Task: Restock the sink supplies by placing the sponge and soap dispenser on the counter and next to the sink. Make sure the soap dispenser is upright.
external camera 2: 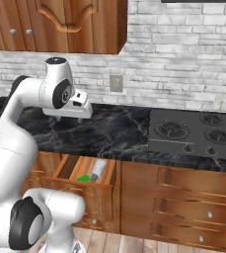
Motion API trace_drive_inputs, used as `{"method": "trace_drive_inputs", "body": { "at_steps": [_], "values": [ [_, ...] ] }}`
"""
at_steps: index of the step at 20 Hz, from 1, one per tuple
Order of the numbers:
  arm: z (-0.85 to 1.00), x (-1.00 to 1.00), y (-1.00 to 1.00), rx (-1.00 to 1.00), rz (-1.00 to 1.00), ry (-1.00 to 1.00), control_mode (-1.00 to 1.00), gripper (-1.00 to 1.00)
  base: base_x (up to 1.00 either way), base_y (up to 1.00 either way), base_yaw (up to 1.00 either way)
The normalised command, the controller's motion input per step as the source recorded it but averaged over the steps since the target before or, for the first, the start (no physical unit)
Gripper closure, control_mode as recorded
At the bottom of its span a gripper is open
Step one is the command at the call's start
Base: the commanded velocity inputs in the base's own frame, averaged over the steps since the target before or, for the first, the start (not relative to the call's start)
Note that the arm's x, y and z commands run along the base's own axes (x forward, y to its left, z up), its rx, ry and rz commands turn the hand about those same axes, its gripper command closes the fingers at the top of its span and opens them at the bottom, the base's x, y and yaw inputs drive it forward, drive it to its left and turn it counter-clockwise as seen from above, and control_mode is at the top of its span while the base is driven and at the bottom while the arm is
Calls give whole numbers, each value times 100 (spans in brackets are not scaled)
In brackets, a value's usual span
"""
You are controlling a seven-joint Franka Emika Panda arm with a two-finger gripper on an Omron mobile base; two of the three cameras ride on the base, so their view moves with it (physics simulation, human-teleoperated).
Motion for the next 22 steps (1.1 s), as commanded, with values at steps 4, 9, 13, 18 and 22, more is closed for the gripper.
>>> {"method": "trace_drive_inputs", "body": {
  "at_steps": [4,9,13,18,22],
  "values": [
    [0,0,0,0,0,0,100,-100,-25,0,0],
    [-9,0,0,0,0,0,-100,-100,-16,0,0],
    [-85,7,0,0,0,15,-100,-100,0,0,0],
    [-100,4,0,0,0,27,-100,-100,0,0,0],
    [-100,0,2,-3,0,16,-100,-100,0,0,0]
  ]
}}
